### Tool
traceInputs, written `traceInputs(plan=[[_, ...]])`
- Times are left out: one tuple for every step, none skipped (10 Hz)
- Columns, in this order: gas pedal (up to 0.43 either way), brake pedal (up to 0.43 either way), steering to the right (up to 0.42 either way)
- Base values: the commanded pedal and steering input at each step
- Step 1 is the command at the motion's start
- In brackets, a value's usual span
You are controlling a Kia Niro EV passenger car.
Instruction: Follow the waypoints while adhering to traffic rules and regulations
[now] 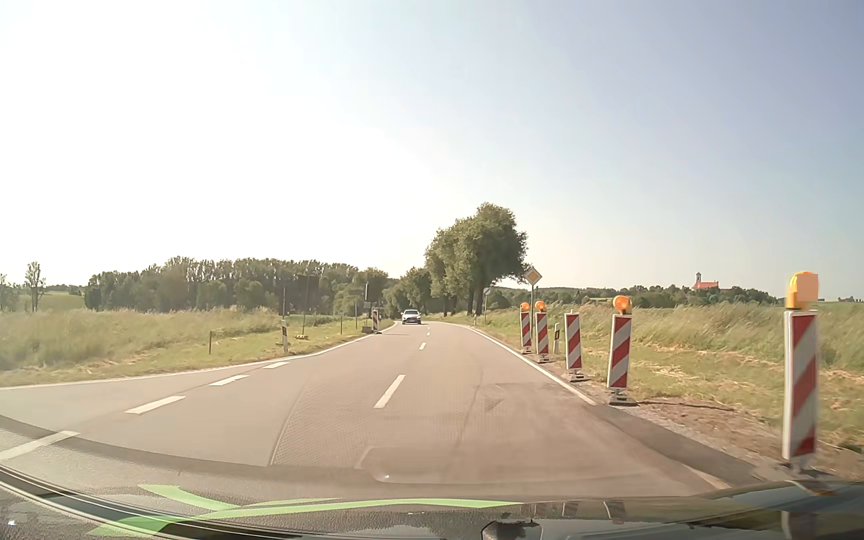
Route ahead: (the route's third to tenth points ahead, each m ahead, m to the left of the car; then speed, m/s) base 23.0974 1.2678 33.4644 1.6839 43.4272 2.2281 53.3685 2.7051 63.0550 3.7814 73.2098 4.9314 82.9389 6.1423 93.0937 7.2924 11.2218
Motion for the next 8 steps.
traceInputs(plan=[[0.197,0.0,-0.007],[0.197,0.0,-0.007],[0.197,0.0,-0.007],[0.197,0.0,-0.007],[0.197,0.0,-0.008],[0.197,0.0,-0.007],[0.197,0.0,-0.007],[0.197,0.0,-0.007]])
